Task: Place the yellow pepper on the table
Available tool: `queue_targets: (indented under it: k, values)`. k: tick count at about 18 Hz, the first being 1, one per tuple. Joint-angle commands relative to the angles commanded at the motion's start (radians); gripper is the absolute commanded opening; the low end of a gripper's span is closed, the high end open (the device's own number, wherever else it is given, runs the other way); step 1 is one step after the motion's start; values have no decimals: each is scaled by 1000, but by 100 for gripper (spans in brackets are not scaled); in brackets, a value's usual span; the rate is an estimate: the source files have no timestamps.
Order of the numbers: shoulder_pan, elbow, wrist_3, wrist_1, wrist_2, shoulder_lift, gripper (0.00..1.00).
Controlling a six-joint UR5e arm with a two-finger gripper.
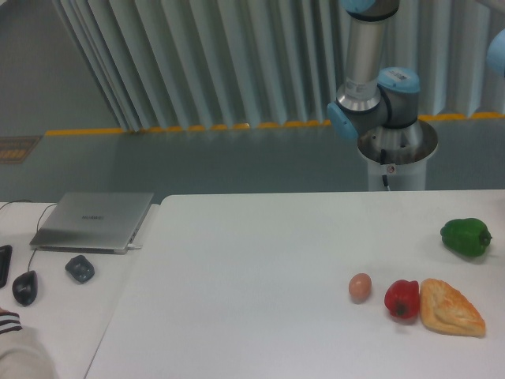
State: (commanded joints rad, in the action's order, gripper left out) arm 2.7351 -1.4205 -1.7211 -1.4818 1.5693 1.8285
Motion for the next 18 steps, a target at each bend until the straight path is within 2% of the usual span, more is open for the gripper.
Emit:
queue_targets:
  k: [8,13,16,18]
  values:
    - [-9,-9,0,0,-9,-14,100]
    - [5,-55,2,17,-15,-28,100]
    - [55,-123,9,177,-18,-38,100]
    - [69,-146,12,216,-14,-52,100]
